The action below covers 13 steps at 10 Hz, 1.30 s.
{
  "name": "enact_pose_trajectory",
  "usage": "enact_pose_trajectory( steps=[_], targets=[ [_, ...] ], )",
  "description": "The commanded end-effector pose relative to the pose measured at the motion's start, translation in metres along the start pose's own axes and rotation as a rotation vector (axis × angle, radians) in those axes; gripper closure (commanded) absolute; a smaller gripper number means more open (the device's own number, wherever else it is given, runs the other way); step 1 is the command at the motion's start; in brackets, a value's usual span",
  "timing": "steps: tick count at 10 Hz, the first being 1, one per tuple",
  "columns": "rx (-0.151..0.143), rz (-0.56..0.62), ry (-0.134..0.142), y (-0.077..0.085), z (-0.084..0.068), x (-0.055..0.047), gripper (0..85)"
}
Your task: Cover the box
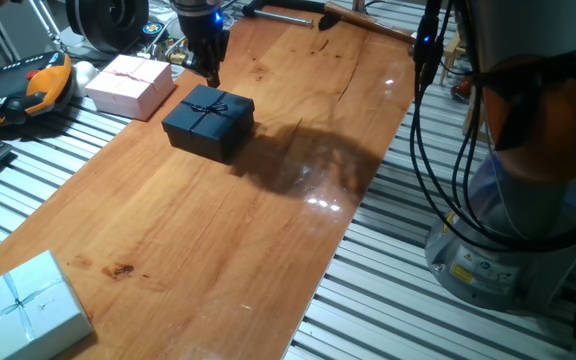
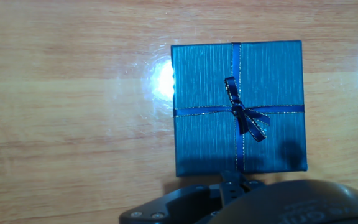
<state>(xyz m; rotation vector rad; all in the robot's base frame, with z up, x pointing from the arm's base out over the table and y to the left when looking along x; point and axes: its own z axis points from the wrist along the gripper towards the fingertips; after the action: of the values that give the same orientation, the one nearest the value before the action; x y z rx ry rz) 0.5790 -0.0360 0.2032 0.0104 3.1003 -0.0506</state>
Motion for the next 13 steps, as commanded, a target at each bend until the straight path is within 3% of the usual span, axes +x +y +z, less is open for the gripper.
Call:
enact_pose_trajectory(
  steps=[1,13],
  targets=[
    [0.001,0.000,0.000,-0.0005,-0.0001,-0.0001,85.0],
    [0.007,0.003,-0.006,-0.0003,-0.0003,-0.0006,85.0]
  ],
)
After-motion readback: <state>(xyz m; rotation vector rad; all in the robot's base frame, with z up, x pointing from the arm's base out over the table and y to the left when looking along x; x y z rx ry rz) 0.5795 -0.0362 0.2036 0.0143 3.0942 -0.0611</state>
